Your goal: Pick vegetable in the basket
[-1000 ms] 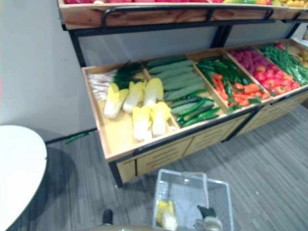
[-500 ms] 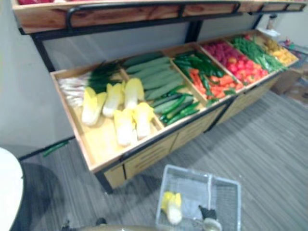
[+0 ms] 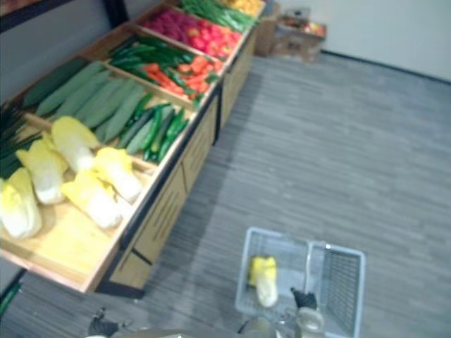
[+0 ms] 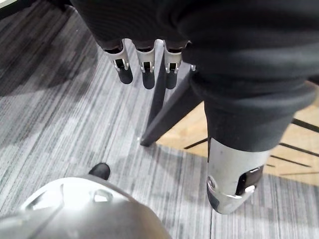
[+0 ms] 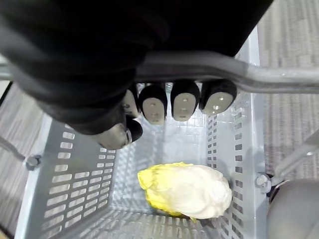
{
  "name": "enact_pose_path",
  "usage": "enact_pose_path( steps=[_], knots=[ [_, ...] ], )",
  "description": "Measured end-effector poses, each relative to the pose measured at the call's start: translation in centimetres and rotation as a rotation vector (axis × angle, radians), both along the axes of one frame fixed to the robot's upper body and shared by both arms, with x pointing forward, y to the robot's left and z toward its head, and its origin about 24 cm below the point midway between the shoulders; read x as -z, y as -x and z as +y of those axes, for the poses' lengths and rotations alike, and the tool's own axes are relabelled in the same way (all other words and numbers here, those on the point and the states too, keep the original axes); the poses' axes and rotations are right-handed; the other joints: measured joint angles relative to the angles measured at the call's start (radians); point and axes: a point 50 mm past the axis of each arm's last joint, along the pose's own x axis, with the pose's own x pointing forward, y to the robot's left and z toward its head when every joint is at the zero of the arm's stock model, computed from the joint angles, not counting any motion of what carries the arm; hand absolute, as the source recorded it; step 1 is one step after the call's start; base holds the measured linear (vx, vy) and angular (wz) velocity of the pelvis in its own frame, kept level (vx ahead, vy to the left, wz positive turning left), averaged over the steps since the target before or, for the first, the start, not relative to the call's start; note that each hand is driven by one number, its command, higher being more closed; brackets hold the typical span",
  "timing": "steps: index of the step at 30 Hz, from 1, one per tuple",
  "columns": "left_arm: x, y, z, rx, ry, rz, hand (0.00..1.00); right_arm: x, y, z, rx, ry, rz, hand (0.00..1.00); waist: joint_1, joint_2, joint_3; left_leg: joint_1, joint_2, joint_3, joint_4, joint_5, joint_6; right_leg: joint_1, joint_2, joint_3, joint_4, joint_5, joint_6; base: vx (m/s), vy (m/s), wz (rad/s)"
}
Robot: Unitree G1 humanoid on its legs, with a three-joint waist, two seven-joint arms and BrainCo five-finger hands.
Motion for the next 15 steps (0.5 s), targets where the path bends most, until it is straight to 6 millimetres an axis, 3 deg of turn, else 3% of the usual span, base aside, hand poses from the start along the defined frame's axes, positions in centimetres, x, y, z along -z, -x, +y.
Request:
enact_pose_path(
  steps=[2, 6, 9, 10, 12, 14, 15],
  knots=[
    [0.1, -0.2, -0.4, -0.001, 0.011, -0.002, 0.00, 0.0, -0.3, 0.2, -0.016, 0.003, 0.002, 1.00, 0.000, 0.006, -0.003, -0.015, 0.005, 0.030, 0.008, 0.011, -0.011, -0.008, 0.030, 0.025, -0.074, -0.025, 0.041, -0.11, -0.208, -0.50],
    [0.1, -0.7, -0.6, -0.002, 0.014, -0.009, 0.00, 0.2, -0.7, 1.4, -0.104, 0.001, 0.015, 1.00, -0.014, 0.025, -0.003, -0.013, 0.078, 0.054, 0.023, 0.061, -0.023, -0.003, 0.133, 0.055, -0.155, -0.007, 0.016, -0.14, -0.213, -0.34],
    [0.1, -0.6, -0.5, -0.003, 0.011, -0.007, 0.00, -0.1, -1.5, 1.8, -0.158, 0.011, 0.000, 1.00, -0.016, 0.019, 0.003, -0.015, 0.148, 0.044, 0.135, 0.063, -0.020, -0.006, 0.163, 0.100, -0.154, -0.021, -0.008, -0.03, -0.136, -0.51],
    [0.1, -0.7, -0.5, 0.000, 0.010, -0.009, 0.00, -0.2, -1.6, 1.6, -0.165, 0.020, -0.009, 1.00, -0.017, 0.021, 0.008, -0.022, 0.176, -0.008, 0.216, 0.075, -0.004, 0.000, 0.166, 0.131, -0.151, -0.019, -0.018, 0.01, -0.101, -0.68],
    [0.1, -0.7, -0.6, -0.006, 0.013, -0.011, 0.00, -0.6, -2.0, 0.9, -0.188, 0.053, -0.022, 1.00, -0.015, 0.010, 0.019, -0.075, 0.117, -0.257, 0.269, 0.044, -0.024, 0.006, 0.142, 0.189, -0.154, -0.018, -0.021, 0.01, -0.023, -0.83],
    [0.3, -0.1, -1.2, -0.033, 0.039, -0.006, 0.00, -1.0, -2.6, 0.1, -0.227, 0.089, -0.024, 1.00, 0.006, 0.018, 0.024, -0.107, -0.065, -0.560, 0.201, -0.070, -0.028, -0.008, 0.130, 0.313, -0.189, 0.002, -0.024, 0.01, 0.090, -1.35],
    [0.3, 0.1, -1.2, -0.036, 0.039, -0.002, 0.00, -1.2, -3.0, 0.0, -0.240, 0.095, -0.030, 1.00, 0.007, 0.018, 0.024, -0.119, -0.097, -0.603, 0.183, -0.089, -0.028, -0.009, 0.134, 0.337, -0.201, 0.004, -0.021, 0.02, 0.096, -1.33]
  ],
)
